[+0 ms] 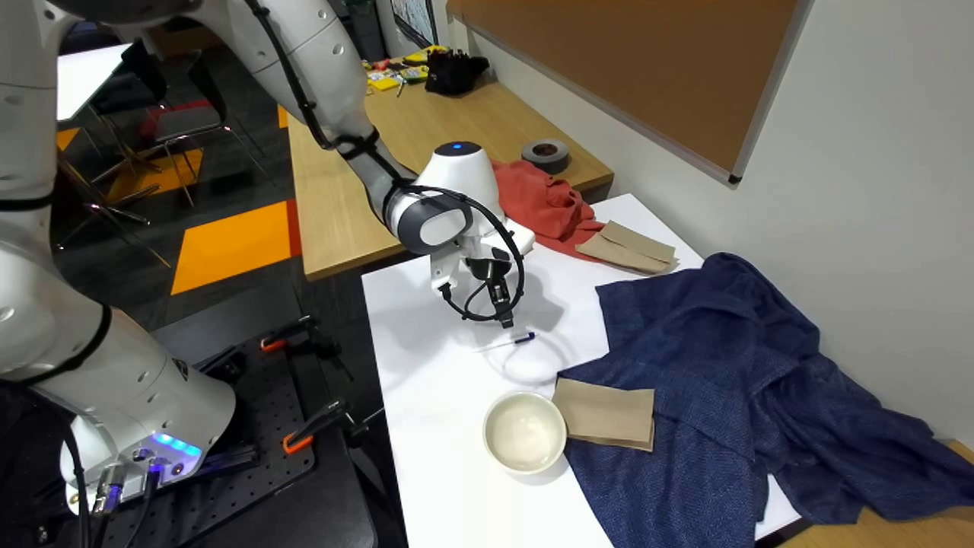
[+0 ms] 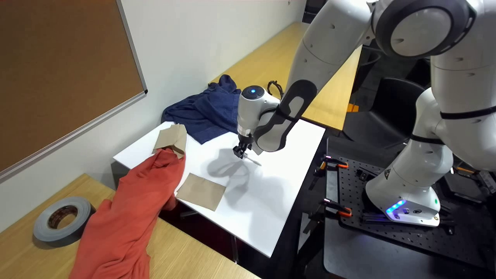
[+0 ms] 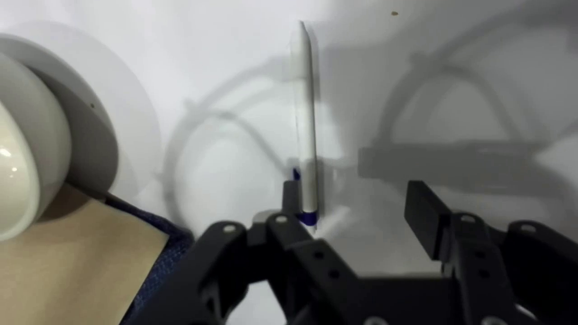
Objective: Remove the pen from the bowl and place it on the table
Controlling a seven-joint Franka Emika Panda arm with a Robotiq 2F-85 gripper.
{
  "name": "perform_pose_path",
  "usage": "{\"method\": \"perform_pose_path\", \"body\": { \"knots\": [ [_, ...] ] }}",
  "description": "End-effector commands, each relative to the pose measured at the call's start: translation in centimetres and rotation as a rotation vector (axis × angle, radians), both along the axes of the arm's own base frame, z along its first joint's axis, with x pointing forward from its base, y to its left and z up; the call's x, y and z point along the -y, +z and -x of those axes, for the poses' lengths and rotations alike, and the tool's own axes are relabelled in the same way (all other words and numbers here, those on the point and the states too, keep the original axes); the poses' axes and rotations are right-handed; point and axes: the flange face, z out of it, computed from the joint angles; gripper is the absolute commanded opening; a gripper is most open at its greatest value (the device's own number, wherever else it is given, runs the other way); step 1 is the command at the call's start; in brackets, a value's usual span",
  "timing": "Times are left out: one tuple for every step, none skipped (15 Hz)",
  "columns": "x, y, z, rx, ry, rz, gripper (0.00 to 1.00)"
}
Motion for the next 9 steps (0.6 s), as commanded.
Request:
{"method": "perform_pose_path", "body": {
  "knots": [
    [0.19, 0.57, -0.61, -0.019, 0.003, -0.008, 0.94],
    [0.20, 0.63, -0.66, -0.017, 0.003, -0.008, 0.99],
    [0.22, 0.67, -0.69, -0.017, 0.002, -0.008, 1.00],
    [0.26, 0.70, -0.71, -0.016, 0.002, -0.008, 1.00],
    [0.30, 0.73, -0.73, -0.015, 0.001, -0.008, 1.00],
    [0.35, 0.80, -0.73, -0.014, 0.001, -0.009, 1.00],
    [0.43, 0.89, -0.70, -0.013, 0.000, -0.012, 1.00],
    [0.51, 0.99, -0.66, -0.011, 0.002, -0.017, 1.00],
    [0.32, 0.21, -0.45, 0.005, -0.004, -0.001, 1.00]
  ]
}}
